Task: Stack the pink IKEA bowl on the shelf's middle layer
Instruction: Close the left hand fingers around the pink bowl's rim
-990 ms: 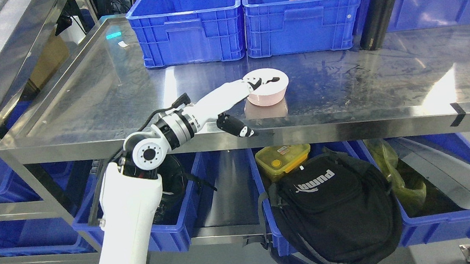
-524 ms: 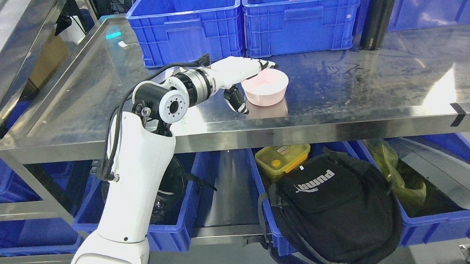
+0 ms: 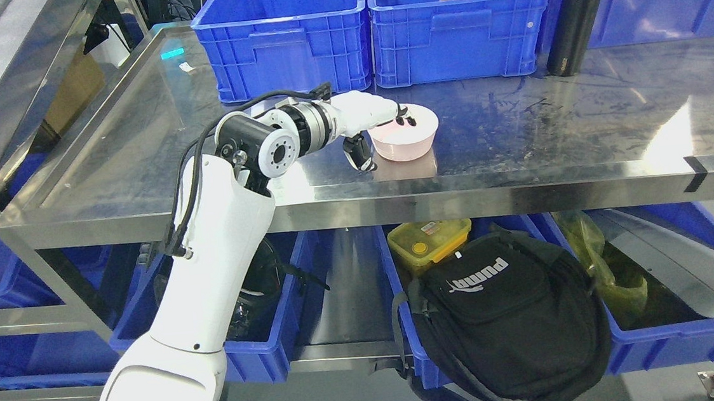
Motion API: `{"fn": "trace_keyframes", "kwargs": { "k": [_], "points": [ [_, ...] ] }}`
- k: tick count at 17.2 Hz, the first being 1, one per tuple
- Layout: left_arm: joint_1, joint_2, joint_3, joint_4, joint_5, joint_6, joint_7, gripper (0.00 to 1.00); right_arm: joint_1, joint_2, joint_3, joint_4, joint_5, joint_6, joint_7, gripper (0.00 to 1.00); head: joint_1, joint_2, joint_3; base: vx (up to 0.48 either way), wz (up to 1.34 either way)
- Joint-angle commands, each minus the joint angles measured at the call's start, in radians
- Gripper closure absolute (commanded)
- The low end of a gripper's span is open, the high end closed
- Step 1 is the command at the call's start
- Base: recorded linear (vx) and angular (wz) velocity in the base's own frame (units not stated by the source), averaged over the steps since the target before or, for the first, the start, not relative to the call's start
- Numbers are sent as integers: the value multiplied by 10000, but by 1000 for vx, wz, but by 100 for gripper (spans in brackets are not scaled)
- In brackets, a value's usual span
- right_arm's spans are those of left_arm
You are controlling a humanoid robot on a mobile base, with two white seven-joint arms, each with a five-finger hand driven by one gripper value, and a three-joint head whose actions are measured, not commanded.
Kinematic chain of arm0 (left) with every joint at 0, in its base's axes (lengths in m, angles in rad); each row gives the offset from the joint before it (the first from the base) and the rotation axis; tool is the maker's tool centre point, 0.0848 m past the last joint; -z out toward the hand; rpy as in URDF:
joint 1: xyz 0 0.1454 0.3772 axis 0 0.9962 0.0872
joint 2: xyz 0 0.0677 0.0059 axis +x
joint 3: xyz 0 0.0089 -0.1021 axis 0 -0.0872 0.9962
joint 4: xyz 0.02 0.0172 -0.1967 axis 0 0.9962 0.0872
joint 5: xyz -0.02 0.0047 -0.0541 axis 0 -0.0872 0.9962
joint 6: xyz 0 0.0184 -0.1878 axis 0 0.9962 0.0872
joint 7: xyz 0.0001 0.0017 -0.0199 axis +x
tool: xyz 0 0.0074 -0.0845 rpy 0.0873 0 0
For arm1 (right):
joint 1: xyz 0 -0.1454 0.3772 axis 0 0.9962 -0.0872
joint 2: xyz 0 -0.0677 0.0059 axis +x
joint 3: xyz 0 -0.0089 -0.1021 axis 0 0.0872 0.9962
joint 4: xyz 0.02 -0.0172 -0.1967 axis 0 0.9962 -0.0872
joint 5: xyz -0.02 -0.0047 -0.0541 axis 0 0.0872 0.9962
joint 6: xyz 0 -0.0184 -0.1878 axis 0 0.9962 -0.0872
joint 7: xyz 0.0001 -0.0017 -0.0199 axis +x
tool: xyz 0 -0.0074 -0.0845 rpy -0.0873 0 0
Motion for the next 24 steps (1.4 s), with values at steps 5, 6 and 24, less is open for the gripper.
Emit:
{"fn": "trace_keyframes", "kwargs": {
  "k": [5, 6, 24],
  "points": [
    [-615, -325, -227, 2704, -112, -544, 722, 31, 215, -175, 0, -175, 0, 6, 5, 0, 0, 0, 0, 0, 0],
    [-615, -325, -227, 2874, -112, -591, 755, 31, 215, -175, 0, -175, 0, 6, 5, 0, 0, 0, 0, 0, 0],
    [-1075, -325, -365, 5022, -81, -1757, 2136, 34, 215, -175, 0, -175, 0, 6, 5, 0, 0, 0, 0, 0, 0]
  ]
}}
